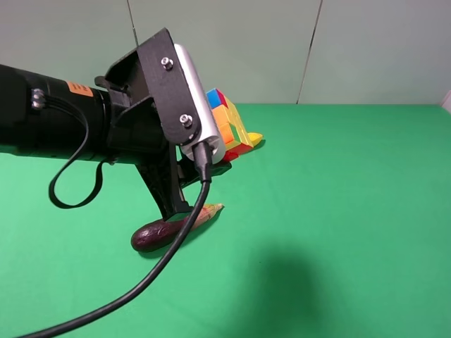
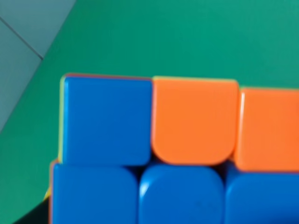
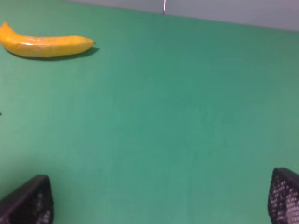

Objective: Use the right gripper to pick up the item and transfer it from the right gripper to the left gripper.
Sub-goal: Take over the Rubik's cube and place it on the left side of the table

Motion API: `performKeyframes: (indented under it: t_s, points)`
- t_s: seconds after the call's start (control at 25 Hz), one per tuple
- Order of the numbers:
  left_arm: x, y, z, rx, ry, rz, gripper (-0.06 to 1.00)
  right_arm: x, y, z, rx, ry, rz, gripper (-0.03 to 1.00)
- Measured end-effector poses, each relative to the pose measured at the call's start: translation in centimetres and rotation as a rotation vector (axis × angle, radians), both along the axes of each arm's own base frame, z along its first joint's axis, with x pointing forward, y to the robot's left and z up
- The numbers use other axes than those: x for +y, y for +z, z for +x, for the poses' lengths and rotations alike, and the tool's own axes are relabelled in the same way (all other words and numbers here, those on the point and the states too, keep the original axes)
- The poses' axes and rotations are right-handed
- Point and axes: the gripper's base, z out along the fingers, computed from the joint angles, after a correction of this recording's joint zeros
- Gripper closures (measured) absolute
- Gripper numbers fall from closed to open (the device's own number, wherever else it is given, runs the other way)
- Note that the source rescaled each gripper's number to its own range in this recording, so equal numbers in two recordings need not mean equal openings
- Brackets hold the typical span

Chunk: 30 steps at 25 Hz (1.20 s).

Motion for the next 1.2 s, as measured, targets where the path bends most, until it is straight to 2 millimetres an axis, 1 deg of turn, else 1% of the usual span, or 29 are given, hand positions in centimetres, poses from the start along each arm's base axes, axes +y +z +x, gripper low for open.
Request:
performKeyframes:
  t_s: [0.48, 0.64, 0.72, 0.92, 1.2]
  points:
    - [0.0, 0.2, 0.2, -0.024, 0.022, -0.015, 0.94, 0.0, 0.0, 0.0, 0.0, 0.001, 0.002, -0.02]
    - [0.5, 0.9, 0.3, -0.031, 0.039, -0.04, 0.94, 0.0, 0.0, 0.0, 0.0, 0.001, 0.002, -0.02]
    - [1.2, 1.5, 0.5, -0.025, 0.077, -0.071, 0.94, 0.0, 0.0, 0.0, 0.0, 0.001, 0.002, -0.02]
    - [4.0, 2.7, 1.9, 0.019, 0.205, -0.13, 0.94, 0.0, 0.0, 0.0, 0.0, 0.002, 0.003, -0.02]
    - [7.4, 2.6, 3.3, 0.11, 0.301, -0.107, 0.94, 0.0, 0.0, 0.0, 0.0, 0.002, 0.003, -0.02]
